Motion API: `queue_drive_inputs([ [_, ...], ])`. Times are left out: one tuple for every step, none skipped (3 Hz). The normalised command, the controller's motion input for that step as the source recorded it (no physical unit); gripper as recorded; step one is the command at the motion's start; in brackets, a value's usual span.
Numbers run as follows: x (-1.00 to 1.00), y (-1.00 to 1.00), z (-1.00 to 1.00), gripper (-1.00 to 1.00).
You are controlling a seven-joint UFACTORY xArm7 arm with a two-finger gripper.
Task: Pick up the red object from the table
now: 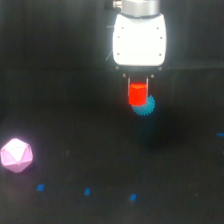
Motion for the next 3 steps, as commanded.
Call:
queue_drive_inputs([
  [-0.02,-0.34,-0.08,-0.92],
  [-0.13,0.70,0.62,-0.85],
  [0.54,0.65,-0.41,-1.00],
])
